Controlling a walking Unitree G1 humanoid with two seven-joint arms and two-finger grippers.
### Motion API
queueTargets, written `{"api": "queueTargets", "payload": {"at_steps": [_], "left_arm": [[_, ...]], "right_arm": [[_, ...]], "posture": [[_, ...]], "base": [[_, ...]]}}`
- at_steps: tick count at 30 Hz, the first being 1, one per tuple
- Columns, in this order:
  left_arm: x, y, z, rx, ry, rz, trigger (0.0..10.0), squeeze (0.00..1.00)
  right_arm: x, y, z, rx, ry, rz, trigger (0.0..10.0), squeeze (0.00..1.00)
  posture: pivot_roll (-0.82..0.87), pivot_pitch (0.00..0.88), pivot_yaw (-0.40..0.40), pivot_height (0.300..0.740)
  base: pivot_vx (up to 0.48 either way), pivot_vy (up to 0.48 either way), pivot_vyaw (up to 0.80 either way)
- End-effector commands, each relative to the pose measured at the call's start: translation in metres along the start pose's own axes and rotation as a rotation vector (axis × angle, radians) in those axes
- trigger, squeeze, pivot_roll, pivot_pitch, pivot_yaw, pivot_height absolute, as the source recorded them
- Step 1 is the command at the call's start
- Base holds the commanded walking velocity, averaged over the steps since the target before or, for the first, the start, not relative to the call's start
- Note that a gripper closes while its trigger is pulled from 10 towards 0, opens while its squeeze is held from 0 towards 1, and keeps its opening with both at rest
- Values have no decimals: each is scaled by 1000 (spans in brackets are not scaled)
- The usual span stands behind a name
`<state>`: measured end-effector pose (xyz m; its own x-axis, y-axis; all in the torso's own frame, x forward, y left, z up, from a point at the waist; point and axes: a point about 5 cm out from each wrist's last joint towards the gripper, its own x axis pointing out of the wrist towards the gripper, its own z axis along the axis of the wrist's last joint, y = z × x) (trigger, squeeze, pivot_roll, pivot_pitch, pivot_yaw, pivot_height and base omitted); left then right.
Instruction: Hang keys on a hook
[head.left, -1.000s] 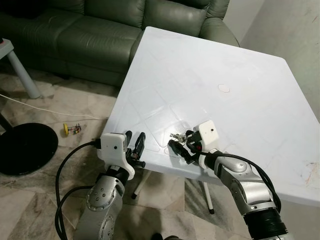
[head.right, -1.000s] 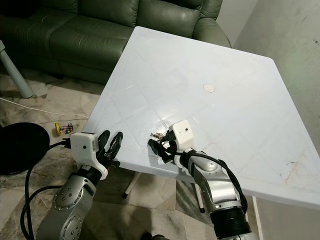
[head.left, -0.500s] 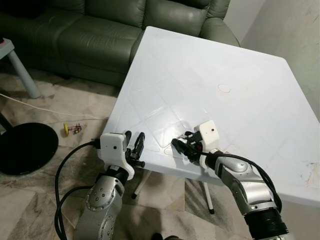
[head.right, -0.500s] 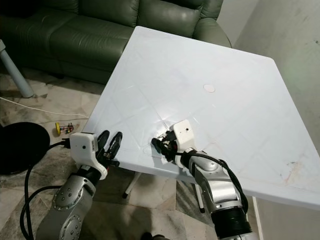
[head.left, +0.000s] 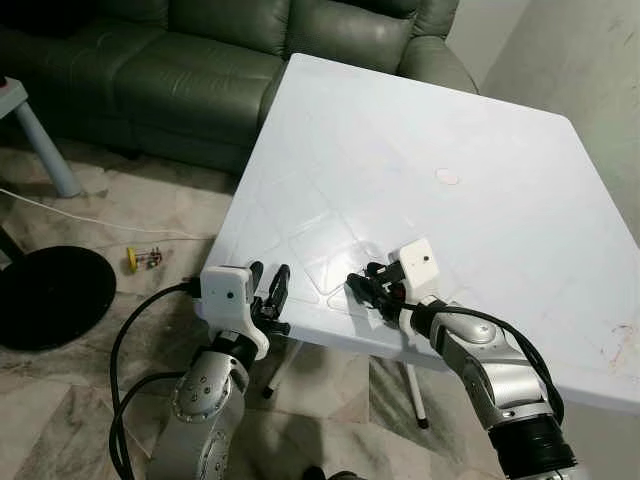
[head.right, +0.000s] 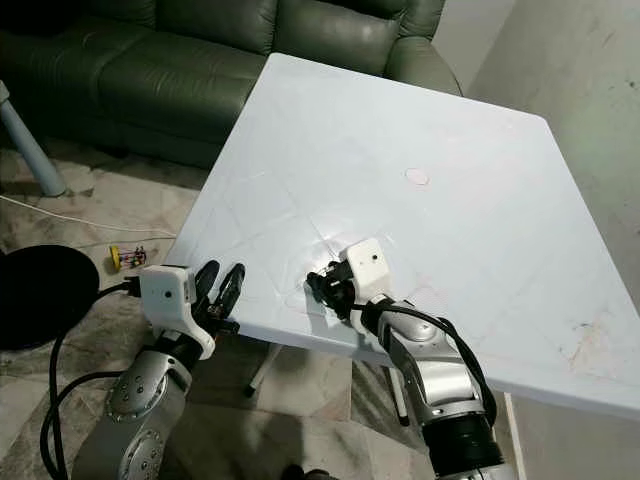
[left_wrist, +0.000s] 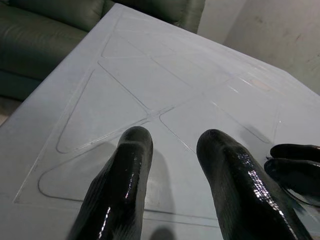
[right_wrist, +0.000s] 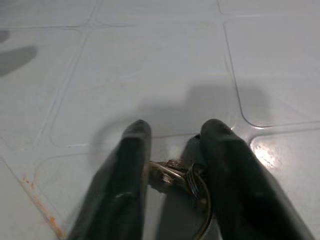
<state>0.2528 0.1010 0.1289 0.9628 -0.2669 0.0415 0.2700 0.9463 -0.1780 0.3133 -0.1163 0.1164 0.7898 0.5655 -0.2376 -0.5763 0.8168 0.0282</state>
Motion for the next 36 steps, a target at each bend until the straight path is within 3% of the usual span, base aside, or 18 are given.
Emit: {"api": "queueTargets", "payload": {"at_steps": [1, 4, 9, 17, 18, 24, 25, 29, 33, 36], "left_arm": [[1, -8, 1, -18, -8, -13, 10000, 0], [1, -8, 1, -18, -8, -14, 10000, 0], [1, -9, 1, -17, -9, -16, 10000, 0], [2, -11, 0, -17, -9, -23, 10000, 0], [2, -11, 0, -17, -9, -25, 10000, 0], [2, -10, 0, -17, -11, -26, 10000, 0], [2, -11, 0, -17, -11, -26, 10000, 0], [2, -11, 0, -18, -11, -28, 10000, 0], [2, -11, 0, -18, -10, -30, 10000, 0], [3, -11, 0, -18, -11, -31, 10000, 0]], "right_arm": [[-2, -4, -16, 13, 71, -14, 10000, 0], [-2, -4, -15, 7, 58, -6, 10000, 0], [-3, -10, -7, 95, -9, -30, 10000, 0], [-3, -14, 1, 158, -95, -47, 10000, 0], [-3, -15, 1, 164, -98, -50, 10000, 1000], [-4, -16, 1, 137, -113, -52, 10000, 996], [-4, -16, 2, 132, -119, -47, 10000, 0], [-6, -16, 3, 124, -151, -34, 10000, 0], [-8, -21, 9, 244, -211, -41, 10000, 0], [-10, -26, 10, 273, -232, -68, 10000, 0]], "posture": [[183, 157, -179, 740], [184, 152, -180, 740], [186, 143, -178, 740], [187, 135, -176, 740], [187, 132, -174, 740], [188, 129, -173, 740], [188, 126, -172, 740], [187, 124, -171, 740], [187, 122, -170, 740], [187, 122, -169, 740]], "base": [[0, 0, 0], [0, 0, 0], [0, 0, 0], [0, 0, 0], [0, 0, 0], [0, 0, 0], [0, 0, 0], [0, 0, 0], [0, 0, 0], [0, 0, 0]]}}
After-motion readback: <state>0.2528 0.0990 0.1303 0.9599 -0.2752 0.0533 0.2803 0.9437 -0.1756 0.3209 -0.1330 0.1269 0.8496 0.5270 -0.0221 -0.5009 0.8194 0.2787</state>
